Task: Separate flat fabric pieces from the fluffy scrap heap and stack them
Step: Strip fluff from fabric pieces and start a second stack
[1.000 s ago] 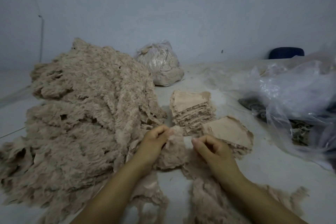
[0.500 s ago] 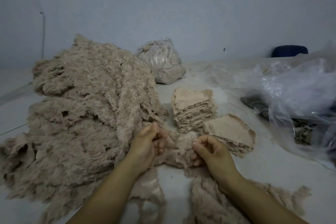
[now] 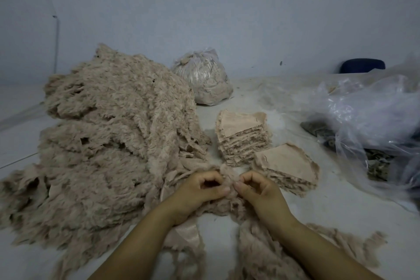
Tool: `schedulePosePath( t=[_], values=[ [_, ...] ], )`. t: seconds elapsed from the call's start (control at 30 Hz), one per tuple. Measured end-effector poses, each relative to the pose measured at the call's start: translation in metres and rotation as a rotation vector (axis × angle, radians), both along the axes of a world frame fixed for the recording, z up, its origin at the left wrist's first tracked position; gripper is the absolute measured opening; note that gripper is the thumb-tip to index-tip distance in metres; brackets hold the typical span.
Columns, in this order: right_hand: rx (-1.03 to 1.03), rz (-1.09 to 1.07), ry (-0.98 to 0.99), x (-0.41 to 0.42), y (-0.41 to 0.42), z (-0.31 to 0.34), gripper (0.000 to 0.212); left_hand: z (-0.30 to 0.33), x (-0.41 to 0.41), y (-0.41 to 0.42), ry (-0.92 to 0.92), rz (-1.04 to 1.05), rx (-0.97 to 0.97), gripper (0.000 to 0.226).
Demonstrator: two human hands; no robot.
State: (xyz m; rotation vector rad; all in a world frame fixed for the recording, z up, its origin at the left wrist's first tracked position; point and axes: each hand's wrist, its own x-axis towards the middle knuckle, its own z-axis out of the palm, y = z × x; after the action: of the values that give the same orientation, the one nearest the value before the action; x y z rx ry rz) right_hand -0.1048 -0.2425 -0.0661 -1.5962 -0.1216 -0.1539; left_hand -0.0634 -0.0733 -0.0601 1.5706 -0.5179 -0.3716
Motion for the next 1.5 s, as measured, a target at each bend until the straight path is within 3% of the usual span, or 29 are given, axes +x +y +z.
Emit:
schedulePosePath(
  t=[0.13, 0.23, 0.37, 0.47, 0.53, 0.63, 0.73, 0.9, 1.07, 1.27, 1.33, 1.4, 1.5],
  values=[
    [0.063, 0.014, 0.043, 0.000, -0.001, 0.000, 0.014, -0.004, 0.004, -0.001, 0.055, 0.107, -0.070, 0.013],
    [0.040, 0.037, 0.033, 0.000, -0.001, 0.000, 0.015, -0.009, 0.005, -0.005, -0.049, 0.056, 0.028, 0.032],
    [0.065, 0.085, 0.055, -0.002, 0.001, 0.001, 0.008, -0.011, 0.002, -0.012, -0.280, 0.089, 0.143, 0.035],
    [0.041, 0.034, 0.047, -0.002, 0.001, 0.000, 0.008, -0.012, 0.002, -0.014, -0.332, 0.140, 0.267, 0.055],
    [0.125, 0.027, 0.063, -0.002, 0.000, 0.000, 0.010, -0.011, 0.004, -0.010, -0.298, 0.190, 0.297, 0.042],
    [0.225, 0.015, 0.092, -0.001, 0.000, -0.001, 0.016, -0.004, 0.003, -0.001, -0.118, 0.143, 0.124, 0.015],
    [0.195, 0.011, 0.069, 0.000, -0.002, -0.003, 0.015, 0.000, 0.000, -0.001, 0.039, 0.093, 0.023, 0.024],
    [-0.198, 0.110, -0.129, -0.003, -0.002, -0.006, 0.026, 0.000, -0.004, -0.012, 0.060, 0.151, -0.051, 0.028],
    [-0.191, 0.113, -0.087, -0.001, -0.002, -0.008, 0.022, 0.005, 0.002, -0.008, 0.215, 0.288, -0.279, 0.025],
    [-0.162, 0.155, -0.006, -0.007, 0.000, -0.003, 0.012, 0.002, 0.002, -0.011, 0.174, 0.240, -0.298, 0.020],
    [-0.099, 0.159, 0.077, -0.005, -0.001, -0.001, 0.038, 0.001, -0.002, -0.010, 0.072, 0.101, -0.213, 0.020],
    [-0.101, 0.091, 0.082, -0.004, -0.001, -0.001, 0.036, -0.001, -0.007, -0.012, 0.033, -0.005, -0.149, 0.021],
    [0.140, 0.037, 0.151, 0.000, 0.001, -0.003, 0.017, -0.004, -0.005, -0.019, -0.039, 0.190, -0.207, 0.012]
  ],
)
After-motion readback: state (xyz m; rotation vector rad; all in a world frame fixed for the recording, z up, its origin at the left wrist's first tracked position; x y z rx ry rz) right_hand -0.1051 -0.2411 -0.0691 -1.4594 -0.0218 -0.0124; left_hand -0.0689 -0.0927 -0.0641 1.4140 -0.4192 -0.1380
